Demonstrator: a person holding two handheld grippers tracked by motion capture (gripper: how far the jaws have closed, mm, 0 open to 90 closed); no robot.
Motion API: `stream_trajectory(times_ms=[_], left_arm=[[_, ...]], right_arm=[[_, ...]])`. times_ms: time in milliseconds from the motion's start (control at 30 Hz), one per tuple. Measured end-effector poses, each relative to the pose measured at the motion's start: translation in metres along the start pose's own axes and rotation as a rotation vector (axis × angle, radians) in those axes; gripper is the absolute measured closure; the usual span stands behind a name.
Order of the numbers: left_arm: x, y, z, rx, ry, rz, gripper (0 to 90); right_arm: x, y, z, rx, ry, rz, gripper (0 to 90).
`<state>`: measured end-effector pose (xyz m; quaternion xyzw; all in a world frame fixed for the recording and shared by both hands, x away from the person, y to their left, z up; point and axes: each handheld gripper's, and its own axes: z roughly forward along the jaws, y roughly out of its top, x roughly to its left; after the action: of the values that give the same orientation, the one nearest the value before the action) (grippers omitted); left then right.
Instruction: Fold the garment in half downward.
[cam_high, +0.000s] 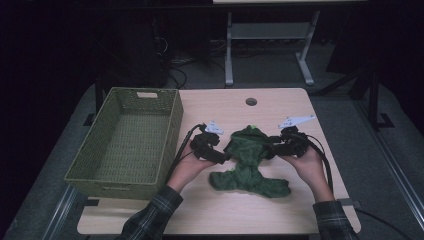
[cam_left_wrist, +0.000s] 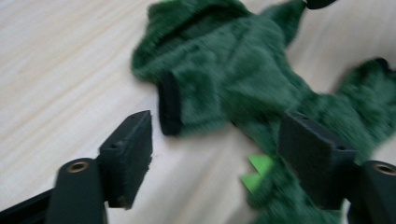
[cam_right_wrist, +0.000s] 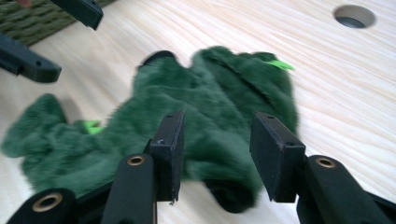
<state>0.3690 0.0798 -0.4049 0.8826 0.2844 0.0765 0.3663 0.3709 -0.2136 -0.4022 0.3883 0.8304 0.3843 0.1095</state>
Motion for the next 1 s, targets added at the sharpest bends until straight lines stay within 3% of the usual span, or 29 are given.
stream_trajectory(times_ms=[67, 133, 300, 567, 867, 900, 1000], left_arm=[[-0.003, -0.005, -0.005, 0.000, 0.006, 0.009, 17.9], [-0.010, -0.016, -0.012, -0.016, -0.010, 0.003, 16.2], [-0.020, -0.033, -0.020, -0.045, -0.004, -0.007, 13.5], [-0.041, -0.076, -0.023, -0.008, -0.016, -0.007, 13.1], [-0.052, -0.096, -0.022, 0.048, -0.008, 0.010, 12.9], [-0.052, -0.098, -0.022, 0.053, -0.009, 0.004, 12.8], [-0.054, -0.102, -0.020, 0.065, -0.009, 0.002, 12.8]], right_arm=[[0.012, -0.001, 0.000, -0.022, 0.011, -0.019, 55.0], [0.018, -0.001, 0.002, -0.025, 0.026, -0.035, 55.2], [0.037, 0.001, 0.008, -0.023, 0.061, -0.065, 57.5], [0.063, 0.002, 0.015, -0.029, 0.113, -0.097, 62.4], [0.094, 0.003, 0.035, -0.006, 0.176, -0.138, 68.0], [0.105, 0.003, 0.041, -0.003, 0.192, -0.161, 68.9], [0.113, 0.003, 0.046, 0.009, 0.205, -0.186, 69.1]])
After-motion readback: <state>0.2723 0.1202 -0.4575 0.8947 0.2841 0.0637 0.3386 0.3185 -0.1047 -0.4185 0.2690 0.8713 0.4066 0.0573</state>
